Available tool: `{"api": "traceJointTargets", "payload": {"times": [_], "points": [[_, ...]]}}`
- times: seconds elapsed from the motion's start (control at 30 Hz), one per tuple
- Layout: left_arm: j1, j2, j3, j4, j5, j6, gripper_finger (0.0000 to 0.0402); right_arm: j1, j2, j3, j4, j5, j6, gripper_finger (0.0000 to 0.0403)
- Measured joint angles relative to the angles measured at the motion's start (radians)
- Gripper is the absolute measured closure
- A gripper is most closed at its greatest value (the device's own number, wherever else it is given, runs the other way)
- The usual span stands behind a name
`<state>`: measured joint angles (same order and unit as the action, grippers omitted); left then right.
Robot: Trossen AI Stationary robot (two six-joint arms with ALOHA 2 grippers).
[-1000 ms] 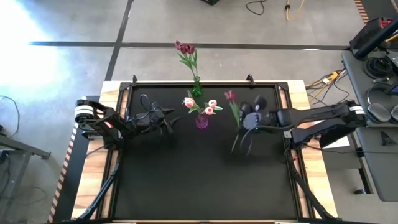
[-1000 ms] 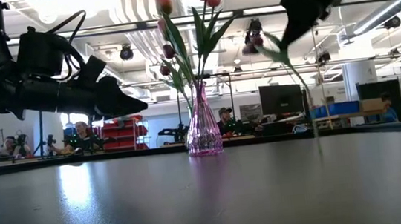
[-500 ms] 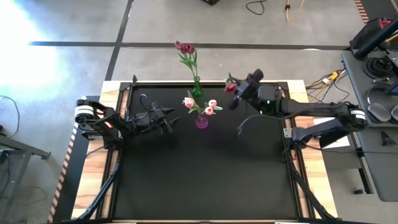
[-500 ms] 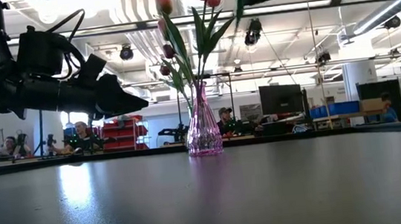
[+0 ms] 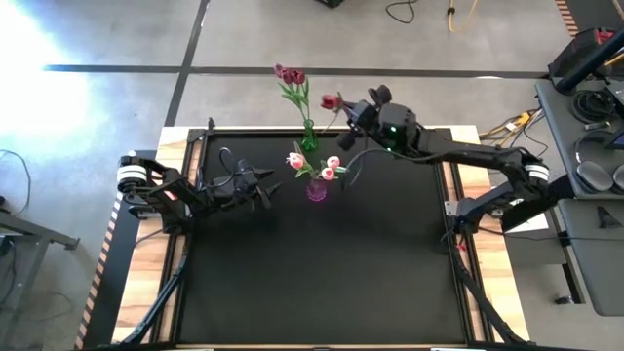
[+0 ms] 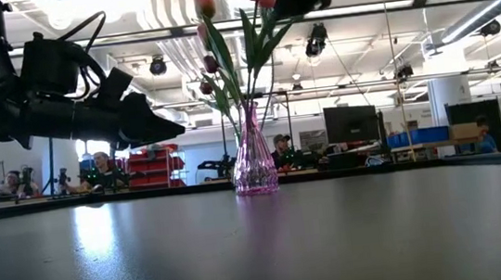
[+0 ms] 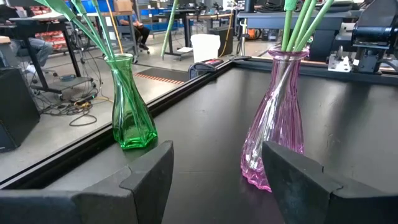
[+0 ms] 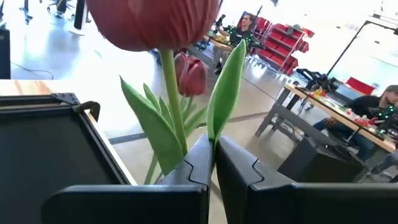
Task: Sort flowers into vase by color
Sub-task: Put the red flower into the green vase
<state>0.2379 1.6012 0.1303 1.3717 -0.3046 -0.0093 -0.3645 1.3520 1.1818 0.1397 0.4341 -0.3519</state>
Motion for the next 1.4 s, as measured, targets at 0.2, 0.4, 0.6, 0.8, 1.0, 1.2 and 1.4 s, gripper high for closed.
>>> {"api": "traceJointTargets", "payload": {"times": [0.2, 0.4, 0.6, 0.8, 1.0, 1.2, 1.4], "points": [[0.000, 0.000, -0.002, 0.000, 0.000, 0.000, 0.0174, -0.003, 0.086, 0.130, -0.048, -0.024, -0.006, 0.0390], [0.000, 0.000, -0.002, 0.000, 0.000, 0.000, 0.0174, -0.011, 0.147, 0.201, -0.057, -0.033, -0.026, 0.0390], [0.000, 0.000, -0.002, 0.000, 0.000, 0.000, 0.0174, -0.040, 0.189, 0.226, -0.054, -0.051, -0.027, 0.0390], [0.000, 0.000, -0.002, 0.000, 0.000, 0.000, 0.0174, -0.055, 0.202, 0.240, -0.056, -0.053, -0.039, 0.0390], [0.000, 0.000, -0.002, 0.000, 0.000, 0.000, 0.0174, -0.055, 0.176, 0.254, -0.069, -0.051, -0.040, 0.0390], [0.000, 0.000, -0.002, 0.000, 0.000, 0.000, 0.0174, -0.068, 0.169, 0.256, -0.108, -0.055, -0.016, 0.0390], [0.000, 0.000, -0.002, 0.000, 0.000, 0.000, 0.0174, -0.089, 0.187, 0.256, -0.116, -0.095, 0.019, 0.0390]]}}
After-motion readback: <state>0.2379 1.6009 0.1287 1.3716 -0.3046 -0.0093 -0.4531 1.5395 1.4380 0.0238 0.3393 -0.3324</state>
